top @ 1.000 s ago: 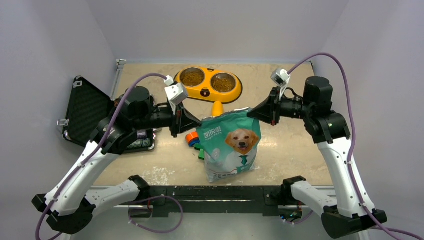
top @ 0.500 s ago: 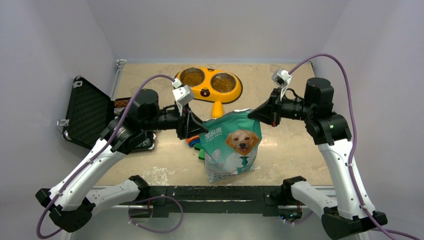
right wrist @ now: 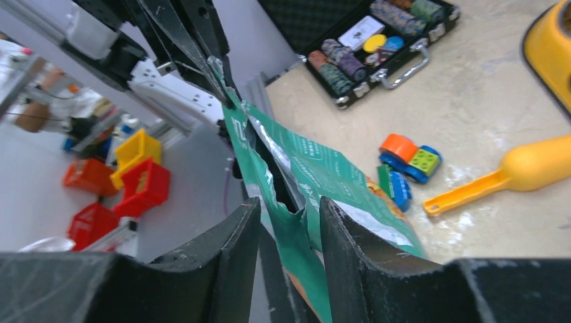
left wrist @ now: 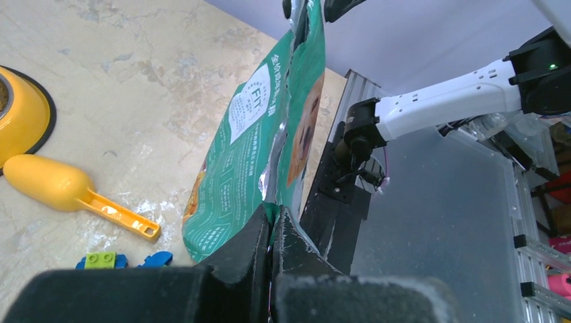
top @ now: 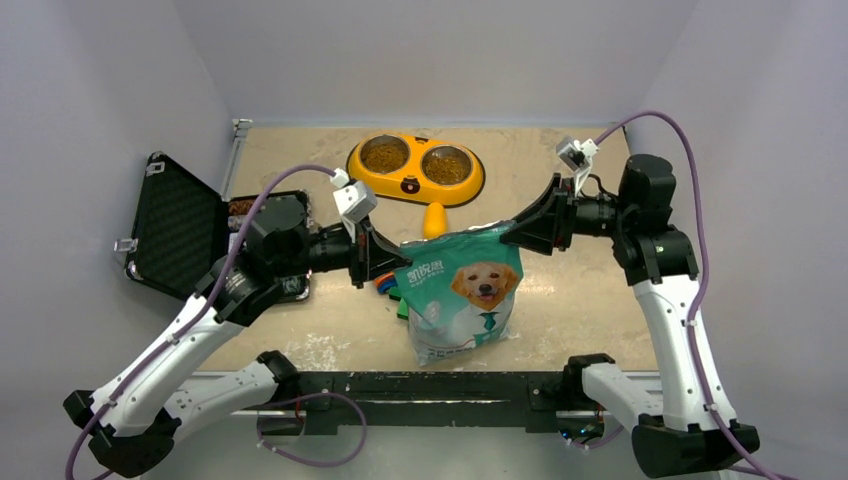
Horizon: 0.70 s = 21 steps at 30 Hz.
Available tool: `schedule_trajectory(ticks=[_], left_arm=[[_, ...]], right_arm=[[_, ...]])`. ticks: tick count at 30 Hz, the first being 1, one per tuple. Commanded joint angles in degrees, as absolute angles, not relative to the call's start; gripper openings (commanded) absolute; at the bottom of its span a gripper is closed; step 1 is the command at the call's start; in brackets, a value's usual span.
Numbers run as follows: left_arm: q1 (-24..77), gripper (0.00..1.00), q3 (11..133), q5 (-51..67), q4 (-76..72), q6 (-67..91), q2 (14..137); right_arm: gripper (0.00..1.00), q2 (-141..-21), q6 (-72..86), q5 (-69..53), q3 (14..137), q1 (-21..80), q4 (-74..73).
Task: Serve the pet food
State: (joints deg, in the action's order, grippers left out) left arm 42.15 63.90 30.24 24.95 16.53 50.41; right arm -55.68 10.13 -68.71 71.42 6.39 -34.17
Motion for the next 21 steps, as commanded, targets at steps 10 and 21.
schedule_trajectory(ticks=[10,21], left_arm=[[41.84,0.00,56.52,33.98,9.86,23.19,44.69],[41.84,0.00,54.34,33.29,9.36,24.43,42.56]], right_arm=[[0.44,-54.17,19.27,-82.74,63.97,1.42,-19.59],[0.29,-54.98,21.69,-83.35,62.17,0.35,-16.50]])
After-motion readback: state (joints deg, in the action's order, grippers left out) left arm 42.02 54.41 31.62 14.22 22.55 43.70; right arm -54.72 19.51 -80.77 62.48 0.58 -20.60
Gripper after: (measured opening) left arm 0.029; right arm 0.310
